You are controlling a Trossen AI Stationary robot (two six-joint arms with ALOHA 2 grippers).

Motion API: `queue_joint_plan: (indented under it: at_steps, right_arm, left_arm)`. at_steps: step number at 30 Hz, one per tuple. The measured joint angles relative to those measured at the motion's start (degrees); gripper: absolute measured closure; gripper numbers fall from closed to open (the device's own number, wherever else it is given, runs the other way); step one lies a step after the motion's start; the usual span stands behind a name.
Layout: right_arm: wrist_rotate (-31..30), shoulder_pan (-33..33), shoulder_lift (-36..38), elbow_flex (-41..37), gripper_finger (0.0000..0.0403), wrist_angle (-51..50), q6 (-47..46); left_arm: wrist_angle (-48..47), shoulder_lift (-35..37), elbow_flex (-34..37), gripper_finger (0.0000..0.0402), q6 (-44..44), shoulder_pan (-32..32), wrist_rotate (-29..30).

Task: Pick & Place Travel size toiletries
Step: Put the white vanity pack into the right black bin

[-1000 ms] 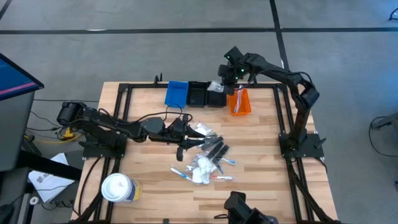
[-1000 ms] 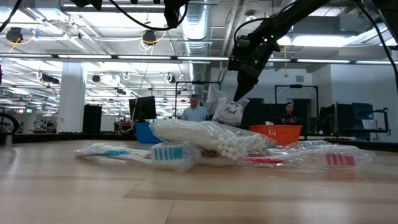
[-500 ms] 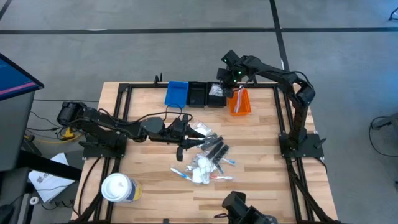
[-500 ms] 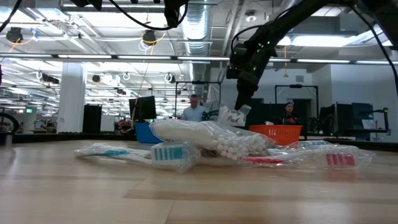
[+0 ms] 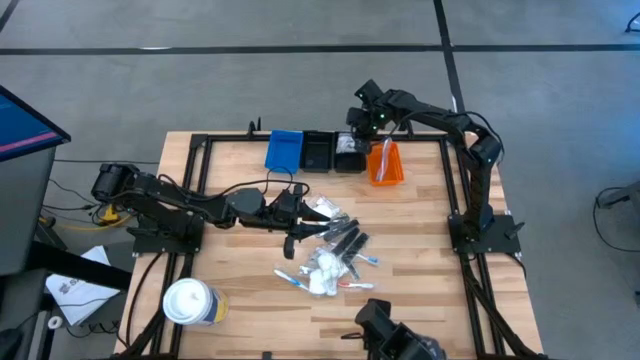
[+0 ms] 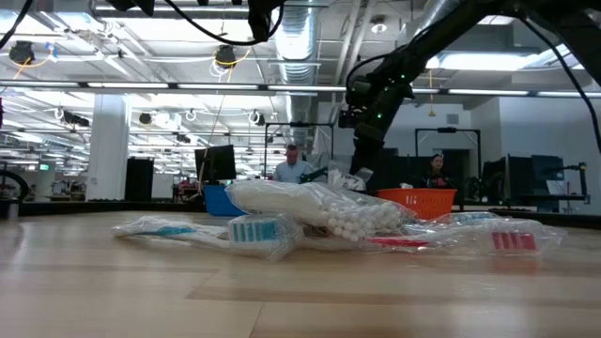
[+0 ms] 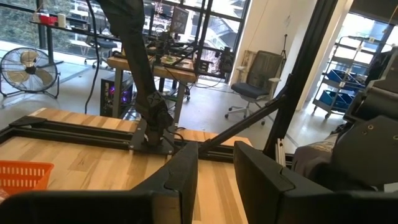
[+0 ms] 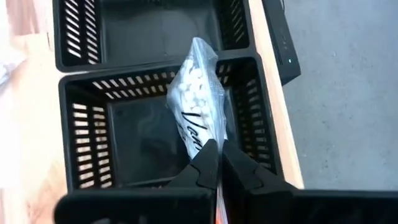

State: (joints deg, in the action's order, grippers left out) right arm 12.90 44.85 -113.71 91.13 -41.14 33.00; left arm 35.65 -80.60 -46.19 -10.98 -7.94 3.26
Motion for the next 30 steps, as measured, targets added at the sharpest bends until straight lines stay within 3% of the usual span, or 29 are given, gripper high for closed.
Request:
queue_joint_plan:
  at_steps: [10, 16, 30]
  right_arm:
    - [-3.55, 0.84, -1.93, 0.03, 0.0403, 0.69, 1.71]
    - [-8.71, 0.71, -1.86, 1.49, 0.0403, 1.16, 4.06]
    - [-8.51, -0.55, -1.86, 3.67, 0.0403, 0.53, 6.53]
  left_arm:
    - [-0.02, 0.0, 0.0, 0.0306, 0.0, 0.0, 0.25]
    - [-0.08, 0.0, 0.0, 0.0306, 0.0, 0.0, 0.25]
    - [-0.08, 0.0, 0.0, 0.0306, 0.0, 0.22, 0.21]
